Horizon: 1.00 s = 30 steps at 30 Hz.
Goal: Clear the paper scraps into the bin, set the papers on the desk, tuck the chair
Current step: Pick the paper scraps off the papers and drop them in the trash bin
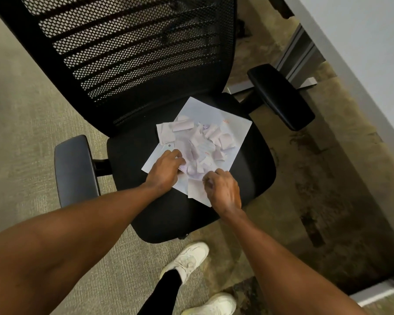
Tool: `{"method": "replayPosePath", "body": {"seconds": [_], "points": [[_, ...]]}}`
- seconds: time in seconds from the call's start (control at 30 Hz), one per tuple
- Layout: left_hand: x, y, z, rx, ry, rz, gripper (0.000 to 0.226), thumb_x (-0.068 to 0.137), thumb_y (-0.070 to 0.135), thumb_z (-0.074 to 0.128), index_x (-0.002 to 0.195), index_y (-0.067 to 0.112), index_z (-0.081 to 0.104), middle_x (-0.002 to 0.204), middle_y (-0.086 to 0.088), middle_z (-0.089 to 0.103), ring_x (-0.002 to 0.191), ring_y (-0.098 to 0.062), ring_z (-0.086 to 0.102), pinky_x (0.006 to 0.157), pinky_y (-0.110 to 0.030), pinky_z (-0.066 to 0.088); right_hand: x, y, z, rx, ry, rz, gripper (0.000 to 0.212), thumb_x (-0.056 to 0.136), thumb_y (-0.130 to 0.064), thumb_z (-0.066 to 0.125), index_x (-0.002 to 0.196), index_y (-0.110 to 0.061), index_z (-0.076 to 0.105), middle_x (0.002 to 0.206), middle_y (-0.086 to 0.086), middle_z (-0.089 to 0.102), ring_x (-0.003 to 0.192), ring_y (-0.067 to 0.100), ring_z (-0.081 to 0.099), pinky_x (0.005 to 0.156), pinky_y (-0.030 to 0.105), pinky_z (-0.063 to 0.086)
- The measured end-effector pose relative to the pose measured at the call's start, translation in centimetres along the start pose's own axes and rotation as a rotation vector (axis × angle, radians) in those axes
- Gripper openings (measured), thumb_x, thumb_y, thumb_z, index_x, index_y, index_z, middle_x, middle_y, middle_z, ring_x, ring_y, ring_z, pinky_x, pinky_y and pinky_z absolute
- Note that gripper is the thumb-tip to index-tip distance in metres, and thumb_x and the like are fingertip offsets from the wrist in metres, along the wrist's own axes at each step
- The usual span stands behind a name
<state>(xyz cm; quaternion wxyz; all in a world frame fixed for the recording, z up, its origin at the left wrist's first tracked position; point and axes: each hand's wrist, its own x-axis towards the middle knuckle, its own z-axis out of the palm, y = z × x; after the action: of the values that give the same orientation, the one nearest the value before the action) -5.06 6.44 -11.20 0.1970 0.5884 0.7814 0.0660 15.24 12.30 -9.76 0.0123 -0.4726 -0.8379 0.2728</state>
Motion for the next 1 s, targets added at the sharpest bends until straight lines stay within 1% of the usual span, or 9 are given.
{"method": "replayPosePath", "body": {"seconds": [0.1,0.2,0.37,0.5,0.53,0.67,0.73,0.83,1.0], "points": [[0.9,0.4,-0.3,-0.027,0.006,-0.020,0.051,0.088,-0.008,0.060,0.136,0.010,0.065,0.128,-0.009,0.062,0.115,-0.034,0.059,0.087,-0.049,0.055,-0.1,0.1,-0.3,0.035,0.019,-0.025,0.010,0.097,-0.013,0.068,0.103,-0.017,0.075,0.112,0.002,0.055,0.087,0.024,0.063,0.072,0.038,0.059],[1.9,0.3,-0.6,-0.063,-0.034,-0.029,0.071,0.088,-0.005,0.064,0.155,0.011,0.045,0.137,-0.014,0.061,0.122,-0.038,0.060,0.096,-0.053,0.055,0.5,0.3,-0.3,0.008,-0.002,-0.029,0.009,0.094,-0.009,0.071,0.097,-0.017,0.072,0.138,0.004,0.041,0.083,0.026,0.066,0.070,0.040,0.062],[2.8,-0.4,-0.6,-0.031,-0.109,-0.042,0.107,0.084,0.003,0.076,0.165,0.025,0.008,0.101,-0.008,0.059,0.082,-0.027,0.061,0.066,-0.040,0.050,2.2,-0.5,0.3,-0.037,-0.089,-0.026,0.013,0.089,-0.003,0.072,0.088,-0.016,0.071,0.157,0.006,0.034,0.085,0.033,0.069,0.076,0.042,0.063],[3.8,-1.1,-0.7,-0.064,-0.193,0.027,0.130,0.084,0.006,0.081,0.164,0.044,-0.014,0.109,-0.005,0.059,0.091,-0.026,0.064,0.079,-0.045,0.058,3.1,-1.3,0.9,-0.100,-0.157,-0.039,0.014,0.089,-0.003,0.074,0.093,-0.016,0.072,0.164,0.010,0.030,0.087,0.035,0.070,0.076,0.044,0.065],[4.1,-1.3,-0.8,-0.051,-0.225,0.042,0.128,0.084,0.006,0.081,0.164,0.046,-0.010,0.115,-0.005,0.061,0.098,-0.027,0.064,0.085,-0.044,0.058,3.3,-1.4,1.0,-0.111,-0.166,-0.045,0.016,0.088,-0.003,0.075,0.095,-0.016,0.072,0.164,0.009,0.029,0.088,0.035,0.070,0.078,0.044,0.065],[5.0,-1.7,-1.1,-0.036,-0.270,0.055,0.091,0.085,0.003,0.078,0.160,0.028,0.034,0.145,-0.008,0.060,0.134,-0.033,0.056,0.108,-0.041,0.048,3.7,-1.4,1.5,-0.149,-0.132,-0.095,0.024,0.089,-0.006,0.074,0.110,-0.015,0.067,0.146,0.006,0.043,0.089,0.033,0.067,0.082,0.043,0.063],[4.7,-1.8,-1.1,-0.067,-0.238,0.047,0.074,0.084,-0.001,0.075,0.148,0.021,0.048,0.141,-0.009,0.062,0.131,-0.033,0.057,0.104,-0.041,0.049,3.7,-1.3,1.8,-0.175,-0.111,-0.137,0.023,0.093,-0.005,0.072,0.113,-0.014,0.067,0.129,0.007,0.050,0.089,0.031,0.064,0.081,0.042,0.063],[3.9,-2.0,-0.7,-0.094,-0.164,0.040,0.043,0.083,0.000,0.073,0.121,0.016,0.061,0.118,-0.005,0.067,0.111,-0.030,0.063,0.090,-0.041,0.051,3.5,-1.2,2.2,-0.159,-0.102,-0.160,0.024,0.097,-0.008,0.069,0.120,-0.016,0.068,0.116,0.007,0.056,0.093,0.028,0.061,0.084,0.041,0.061],[2.7,-1.5,0.1,-0.125,-0.046,-0.024,0.029,0.081,-0.006,0.067,0.105,0.011,0.068,0.103,-0.007,0.067,0.097,-0.032,0.064,0.076,-0.032,0.039,2.1,-0.7,1.7,-0.061,-0.044,-0.165,0.017,0.098,-0.010,0.066,0.112,-0.017,0.070,0.110,0.003,0.059,0.093,0.025,0.060,0.075,0.043,0.060]]}}
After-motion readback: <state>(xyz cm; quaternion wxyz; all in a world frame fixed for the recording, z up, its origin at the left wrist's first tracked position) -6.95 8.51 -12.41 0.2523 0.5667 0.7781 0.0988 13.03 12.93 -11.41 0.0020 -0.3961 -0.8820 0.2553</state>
